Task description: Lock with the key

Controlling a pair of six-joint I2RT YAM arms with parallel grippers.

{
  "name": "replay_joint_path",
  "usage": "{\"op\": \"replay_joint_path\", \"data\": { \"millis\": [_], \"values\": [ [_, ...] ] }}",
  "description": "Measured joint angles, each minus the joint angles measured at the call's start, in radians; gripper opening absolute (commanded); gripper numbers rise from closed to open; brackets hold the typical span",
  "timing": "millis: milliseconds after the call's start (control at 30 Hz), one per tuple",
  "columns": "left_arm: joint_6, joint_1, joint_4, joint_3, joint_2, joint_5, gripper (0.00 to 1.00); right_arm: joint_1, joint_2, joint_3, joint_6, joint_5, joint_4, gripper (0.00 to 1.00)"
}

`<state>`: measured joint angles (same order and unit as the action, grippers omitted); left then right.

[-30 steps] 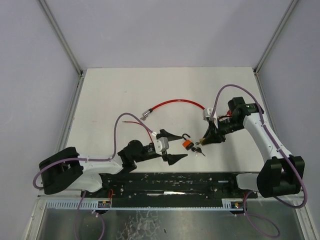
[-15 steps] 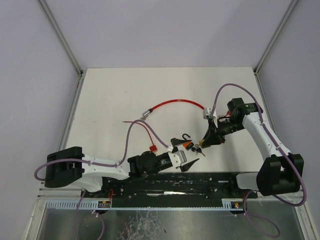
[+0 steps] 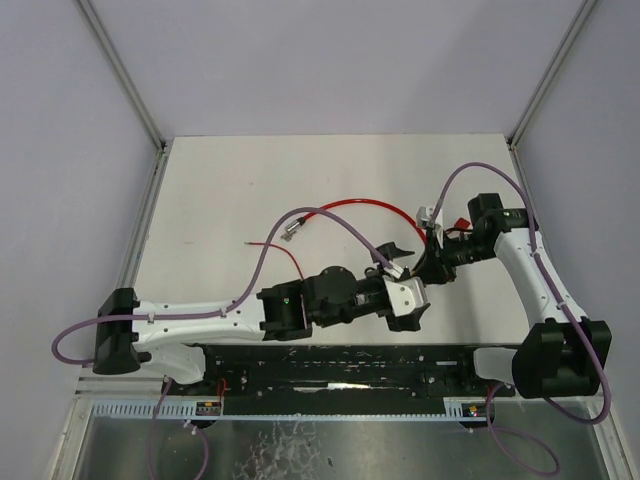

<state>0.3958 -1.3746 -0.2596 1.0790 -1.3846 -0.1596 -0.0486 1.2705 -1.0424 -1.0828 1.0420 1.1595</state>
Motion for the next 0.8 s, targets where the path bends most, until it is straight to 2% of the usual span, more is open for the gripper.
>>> {"op": "replay_joint_path", "data": {
  "millis": [200, 367, 567, 800],
  "values": [
    [0.057, 0.001, 0.245, 0.132, 0.004, 0.018, 1.00, 0.027, -0.014, 0.004, 0.029, 0.020, -0.015, 0.00],
    [0.090, 0.002, 0.384, 0.150, -0.006, 0.020, 0.99, 0.031, -0.043, 0.009, 0.064, 0.034, -0.032, 0.00],
    [0.097, 0.002, 0.392, 0.132, -0.045, -0.012, 0.93, 0.031, -0.061, 0.011, 0.105, 0.063, -0.052, 0.00],
    [0.144, 0.001, 0.346, 0.073, -0.142, -0.145, 0.96, 0.031, -0.113, 0.023, 0.225, 0.076, -0.119, 0.00]
  ]
}}
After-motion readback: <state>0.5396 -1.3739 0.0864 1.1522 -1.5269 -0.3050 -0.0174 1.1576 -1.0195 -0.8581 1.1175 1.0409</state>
